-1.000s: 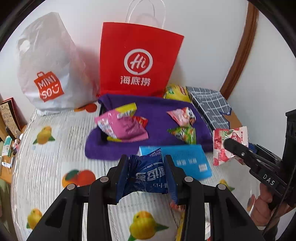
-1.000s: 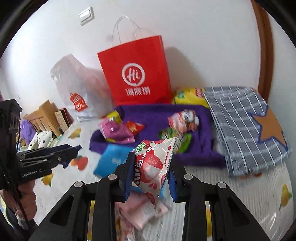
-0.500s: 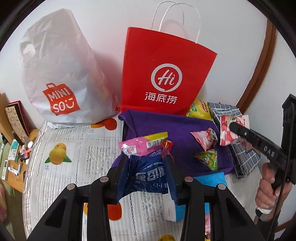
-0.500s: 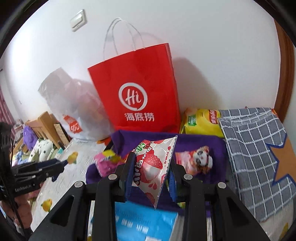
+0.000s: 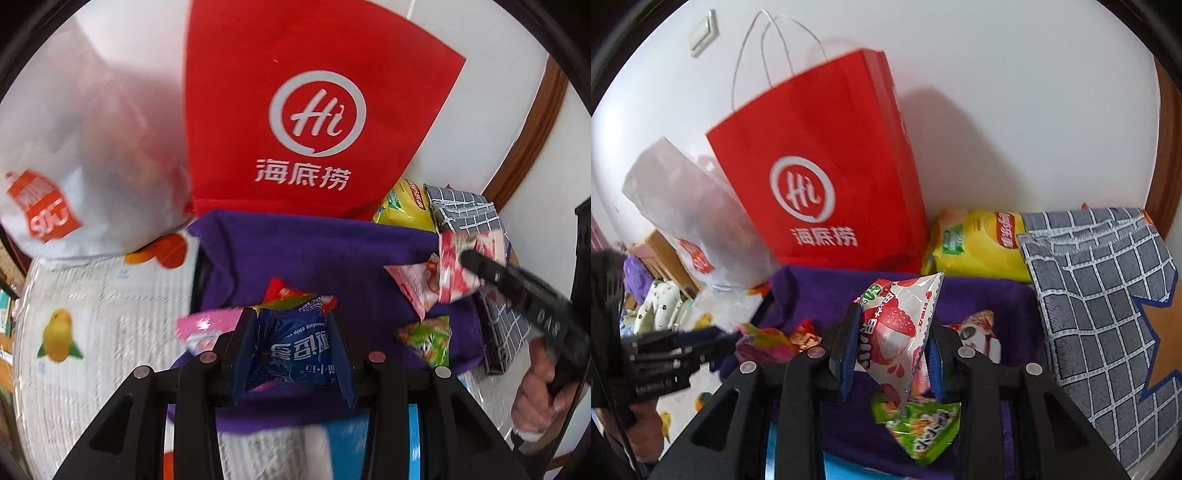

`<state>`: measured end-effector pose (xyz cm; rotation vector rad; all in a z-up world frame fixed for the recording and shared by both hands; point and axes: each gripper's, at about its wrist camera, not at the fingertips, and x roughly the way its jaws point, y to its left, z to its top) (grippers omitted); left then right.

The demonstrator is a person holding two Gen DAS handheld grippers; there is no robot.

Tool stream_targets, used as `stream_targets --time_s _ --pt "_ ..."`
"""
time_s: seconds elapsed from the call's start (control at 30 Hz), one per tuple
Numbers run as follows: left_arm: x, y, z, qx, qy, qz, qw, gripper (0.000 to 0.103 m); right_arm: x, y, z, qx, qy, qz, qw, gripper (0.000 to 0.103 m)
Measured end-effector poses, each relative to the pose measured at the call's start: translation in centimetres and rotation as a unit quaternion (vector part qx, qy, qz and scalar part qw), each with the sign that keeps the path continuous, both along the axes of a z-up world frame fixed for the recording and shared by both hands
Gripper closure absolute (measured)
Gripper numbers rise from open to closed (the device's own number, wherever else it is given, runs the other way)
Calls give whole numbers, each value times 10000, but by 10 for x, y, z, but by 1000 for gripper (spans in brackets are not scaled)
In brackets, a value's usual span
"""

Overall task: Organize snacks
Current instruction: 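Carry the blue biscuit packet with the left tool while the right carries the lychee packet to the towel, then open both tools to drop the biscuit and lychee packets onto the purple towel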

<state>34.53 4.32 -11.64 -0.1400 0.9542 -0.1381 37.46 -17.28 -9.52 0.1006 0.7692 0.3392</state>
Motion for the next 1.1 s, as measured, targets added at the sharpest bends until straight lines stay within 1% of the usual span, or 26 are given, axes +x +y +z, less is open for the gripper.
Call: stream_targets --time_s 0.1,0.2,0.33,0.4,0.6,0.77,0.9,1.1 --pt "13 -7 0 -47 -28 -50 10000 66 5 -3 -10 -95 116 5 9999 71" --pt "22 -9 0 -209 -22 -111 9997 66 9 -3 -17 -166 222 1 9996 71" --pt "27 -12 -5 -218 -19 -117 9997 66 12 -1 -22 -182 299 43 9994 71" --pt "27 -12 -7 -252 -41 -145 9996 66 12 3 -24 -270 315 104 9991 71" --pt "27 -15 -8 -94 -63 -216 9997 65 14 8 -32 -347 431 182 9983 71" --pt "29 -17 -11 -140 -47 -255 9996 64 17 9 -40 -503 516 190 9972 70" --pt "32 -20 -16 -145 16 -299 9994 61 19 6 -43 -508 586 166 9969 70" --pt "32 -21 -18 -148 33 -341 9993 61 20 5 -44 -581 598 144 9964 70"
